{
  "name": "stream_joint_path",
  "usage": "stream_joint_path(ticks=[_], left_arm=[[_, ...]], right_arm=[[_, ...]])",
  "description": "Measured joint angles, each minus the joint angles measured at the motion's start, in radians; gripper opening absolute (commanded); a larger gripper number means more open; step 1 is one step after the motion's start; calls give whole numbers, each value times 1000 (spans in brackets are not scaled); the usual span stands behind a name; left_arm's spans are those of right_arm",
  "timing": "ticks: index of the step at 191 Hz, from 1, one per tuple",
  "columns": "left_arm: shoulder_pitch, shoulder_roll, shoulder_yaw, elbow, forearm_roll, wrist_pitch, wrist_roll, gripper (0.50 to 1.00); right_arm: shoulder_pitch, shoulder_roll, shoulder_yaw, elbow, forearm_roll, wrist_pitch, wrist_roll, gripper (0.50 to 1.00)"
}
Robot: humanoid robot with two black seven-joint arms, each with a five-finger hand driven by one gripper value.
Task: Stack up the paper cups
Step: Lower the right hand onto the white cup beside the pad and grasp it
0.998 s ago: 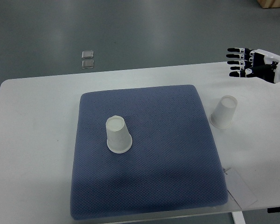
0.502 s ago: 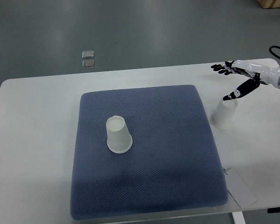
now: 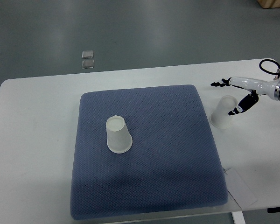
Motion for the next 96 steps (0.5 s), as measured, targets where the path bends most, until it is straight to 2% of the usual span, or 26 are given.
stream_joint_path(ticks=[32, 41, 52, 63, 96], left_arm=[[0, 0, 0, 0, 0, 0, 0, 1000], [0, 0, 0, 0, 0, 0, 0, 1000], [0, 0, 0, 0, 0, 0, 0, 1000], [0, 0, 0, 0, 0, 0, 0, 1000], [0, 0, 0, 0, 0, 0, 0, 1000]], right_arm=[[-4, 3, -11, -7, -2, -11, 0, 901], [-4, 4, -14, -9, -3, -12, 0, 872], [-6, 6, -18, -13, -5, -12, 0, 860], [-7, 8, -24, -15, -9, -12, 0, 817], [-8, 16, -38, -35, -13, -13, 0, 797]])
